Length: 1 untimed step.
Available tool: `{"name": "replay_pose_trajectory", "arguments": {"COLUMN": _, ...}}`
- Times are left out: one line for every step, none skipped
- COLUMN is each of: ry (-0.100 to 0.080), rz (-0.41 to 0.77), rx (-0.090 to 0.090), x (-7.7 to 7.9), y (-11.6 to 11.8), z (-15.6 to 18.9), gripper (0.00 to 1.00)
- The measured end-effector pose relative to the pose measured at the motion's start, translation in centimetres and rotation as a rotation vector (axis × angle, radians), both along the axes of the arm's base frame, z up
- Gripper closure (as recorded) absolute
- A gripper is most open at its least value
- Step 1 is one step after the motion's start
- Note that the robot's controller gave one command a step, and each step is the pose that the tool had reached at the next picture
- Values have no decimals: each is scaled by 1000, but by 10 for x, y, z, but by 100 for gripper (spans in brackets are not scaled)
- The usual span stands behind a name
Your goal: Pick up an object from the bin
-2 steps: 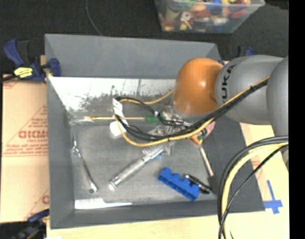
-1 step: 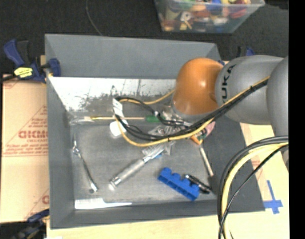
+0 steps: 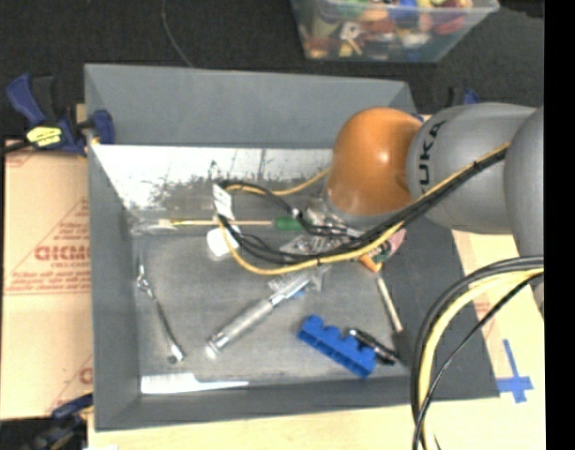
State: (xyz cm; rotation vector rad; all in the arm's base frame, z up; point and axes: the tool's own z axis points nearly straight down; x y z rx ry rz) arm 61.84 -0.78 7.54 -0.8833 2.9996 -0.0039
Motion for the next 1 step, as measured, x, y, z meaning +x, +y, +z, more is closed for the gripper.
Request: {"name": "replay_pose_trajectory", "arguments": {"ry": 2, "rz": -2, "rx": -1, "x": -1, "y": -1, "z": 23, "gripper": 100}}
